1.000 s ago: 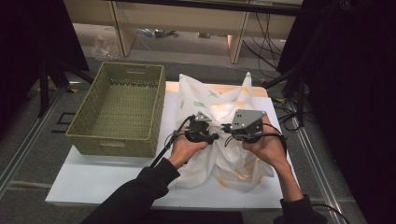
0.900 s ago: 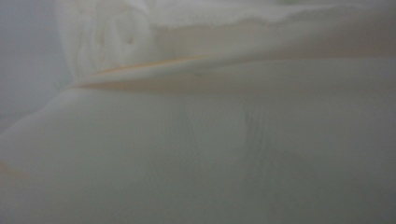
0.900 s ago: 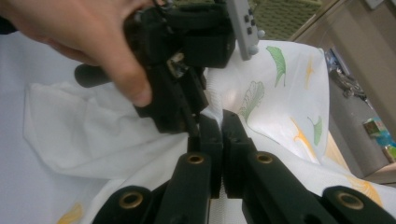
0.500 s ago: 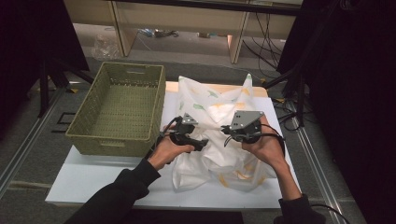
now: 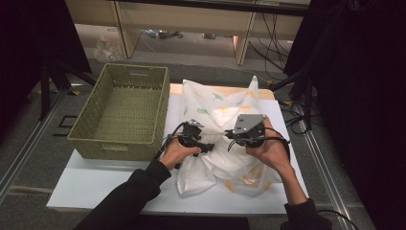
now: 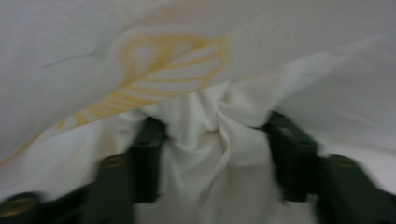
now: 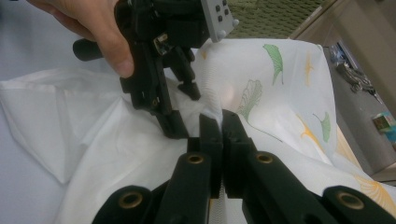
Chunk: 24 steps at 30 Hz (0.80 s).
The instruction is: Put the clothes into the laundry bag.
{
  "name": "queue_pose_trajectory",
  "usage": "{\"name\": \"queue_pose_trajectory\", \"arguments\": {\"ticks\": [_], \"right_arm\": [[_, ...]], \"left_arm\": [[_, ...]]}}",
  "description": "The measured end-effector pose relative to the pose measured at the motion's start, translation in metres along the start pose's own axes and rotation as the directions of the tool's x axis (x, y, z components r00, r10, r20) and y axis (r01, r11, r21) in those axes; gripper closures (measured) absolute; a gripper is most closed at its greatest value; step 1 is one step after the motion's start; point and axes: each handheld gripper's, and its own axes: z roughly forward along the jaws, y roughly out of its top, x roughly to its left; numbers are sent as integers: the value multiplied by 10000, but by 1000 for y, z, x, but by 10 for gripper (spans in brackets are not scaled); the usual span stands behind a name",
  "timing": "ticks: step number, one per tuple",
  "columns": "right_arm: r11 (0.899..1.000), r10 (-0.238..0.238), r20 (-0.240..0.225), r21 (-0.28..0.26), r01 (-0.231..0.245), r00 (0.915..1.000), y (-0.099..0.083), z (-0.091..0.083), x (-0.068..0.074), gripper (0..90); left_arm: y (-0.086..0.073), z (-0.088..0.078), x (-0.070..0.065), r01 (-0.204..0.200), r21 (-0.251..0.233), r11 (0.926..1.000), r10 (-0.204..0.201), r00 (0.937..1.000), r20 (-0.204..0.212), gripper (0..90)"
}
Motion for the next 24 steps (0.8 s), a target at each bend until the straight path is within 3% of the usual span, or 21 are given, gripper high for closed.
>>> {"name": "queue_pose_trajectory", "arguments": {"ticks": [2,4,6,8,10,13,15,18,21,24], "right_arm": [[9999,-159,106,11,159,9998,0,-1,-2,900],[9999,-118,134,28,118,9998,0,-1,-2,900],[10000,-43,90,9,43,10000,0,0,-1,900],[9992,-407,136,61,406,9991,0,1,-3,900],[9996,-263,85,101,262,9996,0,1,-2,900],[10000,81,-55,26,-81,10000,-1,-3,-1,900],[10000,1,127,-99,0,9999,-2,-6,-3,900],[9999,45,-52,-165,-45,10000,-1,-9,-2,900],[9999,-21,-59,-151,20,10000,0,-10,-1,900],[9999,86,-130,-87,-87,9999,0,-8,-1,900]], "left_arm": [[1,-5,-1,76,-62,10000,-74,9993,380,685],[1,-13,-9,-12,-256,9997,30,9975,704,739],[3,-23,-23,-224,-464,9987,274,9934,1111,754],[8,-30,-37,-397,-727,9966,496,9890,1396,760],[14,-32,-48,-334,-1005,9944,499,9847,1668,764],[24,-31,-58,-750,-1389,9875,943,9859,1381,768],[30,-23,-51,-353,-1457,9887,532,9912,1210,768],[35,-5,-34,409,-1556,9870,-288,9964,792,768],[35,8,-17,852,-1557,9841,-809,9961,340,764],[33,10,-3,1307,-1412,9813,-1219,9901,696,726]]}}
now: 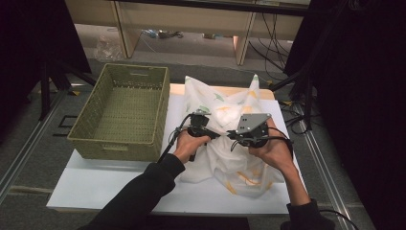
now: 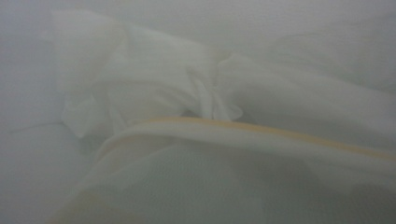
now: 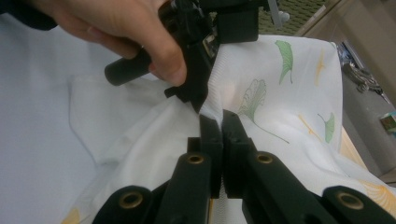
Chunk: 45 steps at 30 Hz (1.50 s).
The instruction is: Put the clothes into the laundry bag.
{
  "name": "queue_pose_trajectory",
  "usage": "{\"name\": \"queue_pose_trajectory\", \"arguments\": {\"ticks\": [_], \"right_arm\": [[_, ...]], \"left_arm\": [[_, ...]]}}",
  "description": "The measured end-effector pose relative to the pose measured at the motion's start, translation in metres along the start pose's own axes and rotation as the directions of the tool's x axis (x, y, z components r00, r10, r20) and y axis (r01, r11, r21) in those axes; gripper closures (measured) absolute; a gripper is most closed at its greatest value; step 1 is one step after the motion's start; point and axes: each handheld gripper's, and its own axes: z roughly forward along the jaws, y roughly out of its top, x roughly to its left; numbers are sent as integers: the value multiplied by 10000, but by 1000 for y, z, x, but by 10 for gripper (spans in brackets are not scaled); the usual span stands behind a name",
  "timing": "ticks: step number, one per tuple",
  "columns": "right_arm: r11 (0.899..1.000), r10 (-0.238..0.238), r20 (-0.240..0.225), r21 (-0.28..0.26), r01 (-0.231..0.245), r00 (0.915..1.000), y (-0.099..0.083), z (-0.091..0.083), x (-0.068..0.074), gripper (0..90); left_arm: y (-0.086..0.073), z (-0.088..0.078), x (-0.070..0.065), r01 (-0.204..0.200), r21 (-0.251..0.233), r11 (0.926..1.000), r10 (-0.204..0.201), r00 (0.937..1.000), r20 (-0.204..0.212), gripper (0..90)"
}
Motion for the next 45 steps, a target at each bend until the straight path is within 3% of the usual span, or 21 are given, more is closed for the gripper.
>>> {"name": "queue_pose_trajectory", "arguments": {"ticks": [3,10,12,15,16,17,19,21,23,26,27,28,31,32,34,36,38,39,41,43,45], "right_arm": [[9999,-120,58,50,120,9999,-1,2,-2,900],[9998,185,129,49,-185,9997,-2,0,-1,900],[10000,-26,176,-14,27,9998,-1,1,-2,900],[10000,-44,216,8,44,9998,-1,1,-2,900],[10000,36,135,12,-36,9999,-1,1,-2,900],[10000,15,95,80,-16,10000,-1,1,-2,900],[10000,61,142,51,-62,9999,-1,3,-1,900],[9999,-21,126,123,20,9999,0,4,0,900],[9998,-50,133,173,48,9999,0,5,-1,900],[9997,-139,91,210,137,9999,0,6,0,900],[9997,-162,108,211,160,9998,0,7,1,900],[9993,-232,44,286,231,9997,0,7,1,900],[9993,-146,26,358,145,9999,0,7,2,900],[9994,-224,21,271,223,9997,0,6,1,900],[9998,-149,88,166,148,9999,-1,3,0,900],[10000,-42,-15,0,42,10000,0,-1,0,900],[10000,-70,57,-32,70,10000,1,-6,0,900],[10000,-61,-42,-51,61,10000,2,-7,0,900],[9999,-63,-115,-127,61,9999,3,-8,1,900],[10000,-78,-151,-57,78,9999,3,-7,2,900],[10000,-97,-159,5,97,9998,3,-5,2,900]], "left_arm": [[-1,-11,4,-99,304,9995,94,9998,158,640],[-6,-50,-8,-815,570,9950,796,9962,356,276],[-12,-59,-12,-1432,983,9848,1407,9895,317,234],[-24,-67,-16,-2332,1560,9598,2342,9721,121,204],[-28,-67,-14,-2405,1632,9568,2425,9701,84,182],[-32,-66,-13,-2267,1711,9588,2296,9733,30,179],[-39,-59,-10,-2443,1507,9579,2489,9685,-122,204],[-45,-48,-12,-2847,1567,9457,2876,9577,42,257],[-48,-36,-19,-2693,1680,9483,2648,9631,490,259],[-48,-21,-35,-3399,1347,9308,3266,9385,1117,572],[-46,-16,-42,-3514,1182,9287,3358,9324,1332,713],[-44,-13,-48,-3403,1047,9345,3258,9359,1343,781],[-33,-8,-62,-3486,837,9335,3392,9344,1088,834],[-31,-7,-62,-3424,806,9361,3334,9367,1070,839],[-22,-7,-57,-3502,981,9315,3446,9362,699,846],[-16,-5,-48,-2901,645,9548,2889,9570,275,852],[-10,-1,-40,-2353,268,9716,2358,9717,-153,854],[-8,0,-37,-2192,203,9755,2198,9750,-315,854],[0,-2,-29,-2645,460,9633,2675,9600,-822,854],[4,0,-24,-1917,-38,9814,1903,9765,-1014,852],[4,3,-20,-1834,318,9825,1852,9805,-657,843]]}}
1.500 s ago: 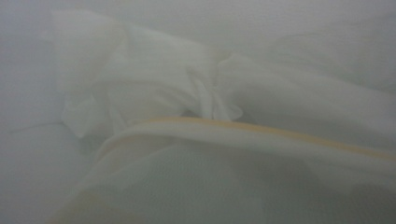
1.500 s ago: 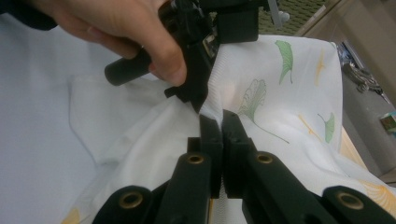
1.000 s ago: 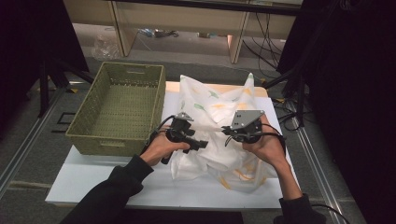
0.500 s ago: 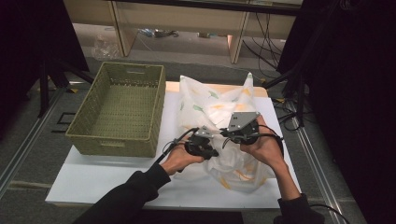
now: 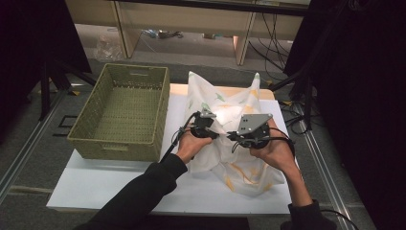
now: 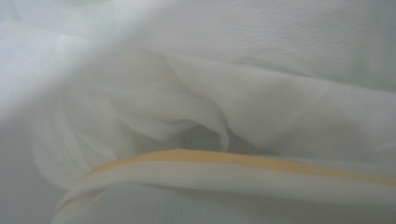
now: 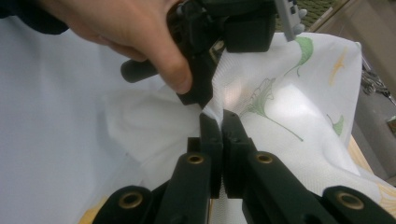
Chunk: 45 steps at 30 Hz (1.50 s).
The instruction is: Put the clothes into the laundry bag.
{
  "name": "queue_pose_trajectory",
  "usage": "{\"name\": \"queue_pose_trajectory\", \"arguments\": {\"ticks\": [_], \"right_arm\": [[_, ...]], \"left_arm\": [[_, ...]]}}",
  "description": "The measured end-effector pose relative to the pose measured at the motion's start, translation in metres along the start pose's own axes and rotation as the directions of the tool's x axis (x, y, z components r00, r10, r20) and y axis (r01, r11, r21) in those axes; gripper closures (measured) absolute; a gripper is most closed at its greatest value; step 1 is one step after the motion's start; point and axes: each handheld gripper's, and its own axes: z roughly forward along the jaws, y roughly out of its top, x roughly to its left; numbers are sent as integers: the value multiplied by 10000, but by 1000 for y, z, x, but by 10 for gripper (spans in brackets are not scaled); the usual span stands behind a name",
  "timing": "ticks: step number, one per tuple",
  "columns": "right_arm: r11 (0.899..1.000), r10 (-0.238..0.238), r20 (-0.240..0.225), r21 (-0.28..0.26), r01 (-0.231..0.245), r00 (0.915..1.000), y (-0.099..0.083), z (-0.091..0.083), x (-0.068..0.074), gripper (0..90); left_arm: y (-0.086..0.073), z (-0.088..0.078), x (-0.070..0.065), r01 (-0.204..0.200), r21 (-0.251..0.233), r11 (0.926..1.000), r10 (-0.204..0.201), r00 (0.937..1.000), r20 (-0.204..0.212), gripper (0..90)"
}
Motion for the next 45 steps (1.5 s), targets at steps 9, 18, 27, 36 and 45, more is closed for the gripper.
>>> {"name": "queue_pose_trajectory", "arguments": {"ticks": [9,18,27,36,45], "right_arm": [[9999,136,-87,-10,-136,9999,-3,3,-2,900],[9997,186,75,160,-187,9998,-5,5,-4,900],[9992,308,-26,268,-307,9995,-11,7,-4,900],[9994,333,100,-42,-333,9994,-6,-7,-2,900],[9999,153,-106,78,-152,9998,-8,-1,-2,900]], "left_arm": [[-22,-38,-20,-843,569,9948,805,9945,667,319],[-44,-30,-49,-1359,1102,9846,1266,9881,878,204],[-43,7,-42,-710,1723,9825,714,9974,40,601],[-13,4,-33,86,0,10000,-86,9995,-289,826],[-13,20,-9,973,116,9952,-961,9924,-774,713]]}}
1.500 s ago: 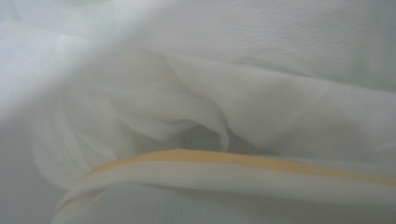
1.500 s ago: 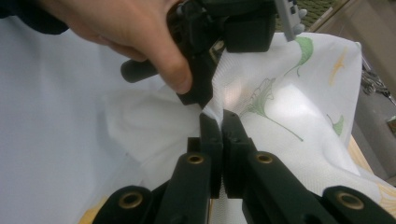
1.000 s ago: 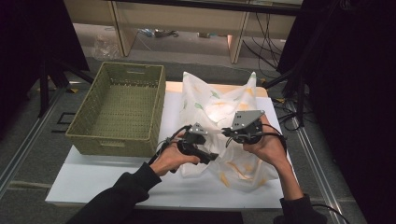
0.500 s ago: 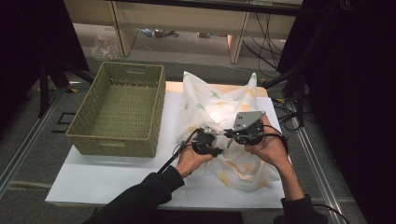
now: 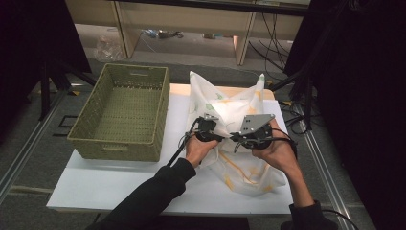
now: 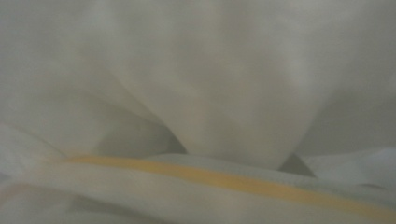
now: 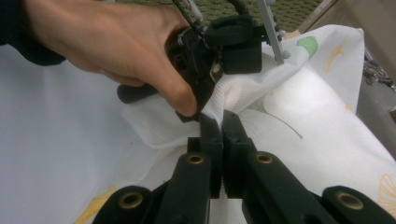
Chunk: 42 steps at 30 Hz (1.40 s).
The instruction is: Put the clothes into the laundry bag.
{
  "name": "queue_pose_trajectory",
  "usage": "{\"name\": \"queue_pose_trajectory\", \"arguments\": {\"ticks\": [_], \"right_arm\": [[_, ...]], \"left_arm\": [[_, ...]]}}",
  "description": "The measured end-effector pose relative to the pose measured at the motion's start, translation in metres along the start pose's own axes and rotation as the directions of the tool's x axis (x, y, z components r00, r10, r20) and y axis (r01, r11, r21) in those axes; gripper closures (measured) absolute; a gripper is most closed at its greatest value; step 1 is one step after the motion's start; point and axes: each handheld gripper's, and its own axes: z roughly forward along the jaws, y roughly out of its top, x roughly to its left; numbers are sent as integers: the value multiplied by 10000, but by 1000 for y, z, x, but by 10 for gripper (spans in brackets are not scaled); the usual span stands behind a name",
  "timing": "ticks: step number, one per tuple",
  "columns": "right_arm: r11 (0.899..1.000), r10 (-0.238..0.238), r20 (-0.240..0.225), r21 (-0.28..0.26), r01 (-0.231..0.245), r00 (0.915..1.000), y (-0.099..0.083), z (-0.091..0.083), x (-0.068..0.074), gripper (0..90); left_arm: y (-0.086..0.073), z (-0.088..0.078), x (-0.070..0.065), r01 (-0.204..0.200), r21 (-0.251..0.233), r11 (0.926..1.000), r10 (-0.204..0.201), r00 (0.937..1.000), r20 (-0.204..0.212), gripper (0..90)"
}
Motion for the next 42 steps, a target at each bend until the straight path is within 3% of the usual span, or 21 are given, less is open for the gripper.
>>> {"name": "queue_pose_trajectory", "arguments": {"ticks": [2,9,13,18,22,26,27,28,29,30,31,32,33,34,35,36,37,39,40,41,42], "right_arm": [[9998,184,25,32,-184,9998,-2,0,0,900],[9997,239,99,2,-239,9997,-2,-2,-1,900],[9998,210,69,20,-210,9998,-2,0,0,900],[9998,212,70,15,-212,9998,-1,0,0,900],[9995,295,26,72,-295,9996,-2,1,1,900],[9999,130,24,44,-130,9999,-2,2,-1,900],[9998,168,23,52,-169,9999,-2,2,0,900],[9997,234,-26,43,-234,9997,-2,2,0,900],[9997,215,7,74,-215,9998,-3,3,0,900],[9996,264,7,63,-264,9997,-2,3,0,900],[9995,301,-33,36,-300,9995,-2,3,0,900],[9998,203,10,87,-203,9998,-2,4,0,900],[9995,294,-22,110,-294,9996,-2,3,1,900],[9996,245,-43,102,-245,9997,-2,4,1,900],[9995,293,-51,119,-292,9996,-3,4,1,900],[10000,32,17,26,-32,10000,-2,4,-1,900],[10000,71,-75,-18,-71,9999,-2,4,-1,900],[10000,6,-46,10,-6,10000,-3,4,-1,900],[10000,-5,-51,57,6,10000,-3,4,-1,900],[10000,13,-60,62,-13,10000,-3,4,-1,900],[10000,17,-76,55,-17,10000,-3,4,-2,900]], "left_arm": [[-1,-9,-1,-652,528,9965,645,9978,148,633],[-13,-47,-6,-1103,667,9917,1102,9939,62,372],[-24,-66,1,-1617,830,9833,1663,9846,-530,271],[-39,-66,13,-1898,1513,9701,2085,9708,-1190,197],[-45,-51,24,-1506,1638,9749,1716,9775,-1227,187],[-46,-37,30,-1431,1317,9809,1545,9846,-814,292],[-46,-34,30,-1690,1247,9777,1776,9821,-619,368],[-45,-33,31,-2320,1501,9611,2411,9694,-452,446],[-44,-30,31,-2564,1501,9549,2640,9639,-333,534],[-43,-29,32,-2560,1459,9556,2603,9655,-111,636],[-43,-26,30,-2010,1009,9744,2009,9795,114,725],[-41,-25,28,-1708,812,9820,1673,9847,480,796],[-40,-25,26,-1697,732,9828,1653,9843,619,840],[-38,-26,20,-1896,621,9799,1852,9802,704,849],[-34,-29,17,-2618,861,9613,2553,9636,798,852],[-32,-32,11,-2752,692,9589,2692,9593,849,854],[-30,-33,6,-2572,440,9654,2518,9625,1014,857],[-24,-34,-1,-2764,357,9604,2706,9554,1180,860],[-22,-31,-5,-2429,78,9700,2406,9643,1103,864],[-19,-29,-6,-2402,126,9706,2369,9638,1219,866],[-17,-28,-6,-2745,309,9611,2696,9565,1111,865]]}}
